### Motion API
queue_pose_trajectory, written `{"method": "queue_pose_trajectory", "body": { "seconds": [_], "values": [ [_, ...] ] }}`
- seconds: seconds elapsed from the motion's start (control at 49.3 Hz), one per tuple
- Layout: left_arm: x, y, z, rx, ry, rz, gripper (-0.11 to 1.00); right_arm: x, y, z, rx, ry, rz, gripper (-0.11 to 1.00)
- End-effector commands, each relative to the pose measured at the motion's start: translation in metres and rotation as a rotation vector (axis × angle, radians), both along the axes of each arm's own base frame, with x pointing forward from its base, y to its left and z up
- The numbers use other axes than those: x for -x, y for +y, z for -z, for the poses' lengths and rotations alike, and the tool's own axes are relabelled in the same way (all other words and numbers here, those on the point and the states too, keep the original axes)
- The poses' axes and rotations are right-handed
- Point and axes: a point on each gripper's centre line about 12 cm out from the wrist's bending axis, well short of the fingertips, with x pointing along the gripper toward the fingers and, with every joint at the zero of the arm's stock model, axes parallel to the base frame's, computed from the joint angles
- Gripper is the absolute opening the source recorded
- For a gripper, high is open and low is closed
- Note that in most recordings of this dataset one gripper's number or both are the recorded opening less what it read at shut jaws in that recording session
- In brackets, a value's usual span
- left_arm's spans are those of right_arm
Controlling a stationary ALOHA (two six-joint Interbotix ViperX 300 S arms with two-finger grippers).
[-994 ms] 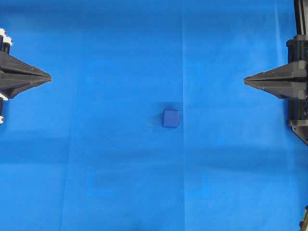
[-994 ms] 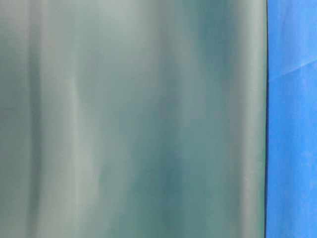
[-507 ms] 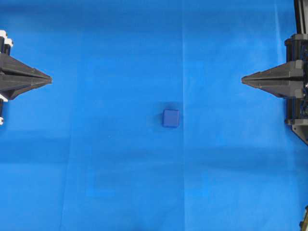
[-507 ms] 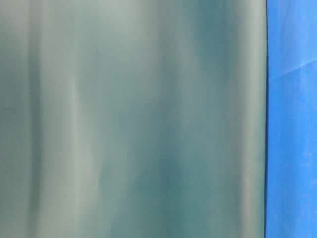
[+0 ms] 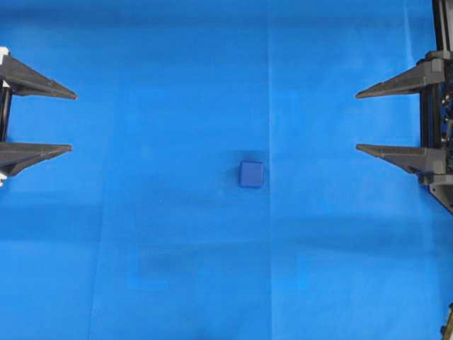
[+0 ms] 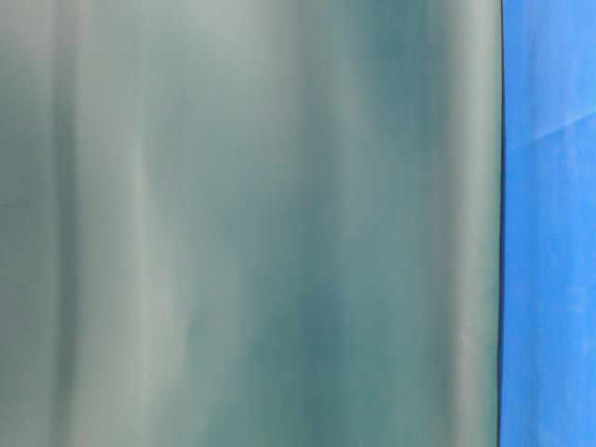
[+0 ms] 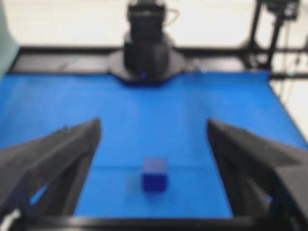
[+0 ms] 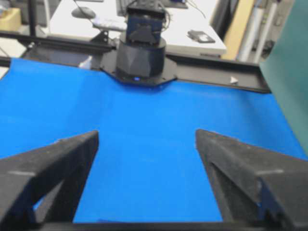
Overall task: Handover the blue block to the right arm after grasping it with the left arm, then place it in the designated position.
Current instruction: 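Open both grippers at their start positions, then move the open left gripper over the blue cube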
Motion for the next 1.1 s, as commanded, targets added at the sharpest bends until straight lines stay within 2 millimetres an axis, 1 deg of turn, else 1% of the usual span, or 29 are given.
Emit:
{"method": "queue_pose_trajectory", "body": {
  "seconds": [0.0,0.304,0.467,0.609,0.771,0.913,1.075],
  "values": [
    [-0.001,-0.001,-0.009,0.002,-0.029,0.005,0.93,-0.003,0.0,-0.01,-0.004,-0.022,0.002,0.97],
    [-0.005,-0.001,-0.006,0.005,-0.012,0.004,0.93,-0.003,-0.001,-0.01,-0.004,-0.022,0.004,0.98],
    [-0.021,-0.001,-0.008,0.008,-0.021,0.001,0.93,-0.003,-0.001,-0.01,-0.004,-0.025,0.004,0.98],
    [-0.043,-0.001,-0.008,0.007,-0.011,-0.002,0.93,-0.003,-0.001,-0.011,-0.004,-0.026,0.004,0.98],
    [-0.074,-0.001,-0.011,0.007,-0.004,-0.001,0.93,-0.003,-0.001,-0.011,-0.007,-0.026,0.004,0.98],
    [-0.106,0.0,-0.012,0.006,0.012,-0.008,0.93,-0.003,-0.001,-0.011,-0.007,-0.026,0.004,0.98],
    [-0.151,-0.001,-0.014,0.005,0.038,-0.01,0.93,-0.003,-0.001,-0.011,-0.013,-0.029,0.005,0.98]
  ]
}}
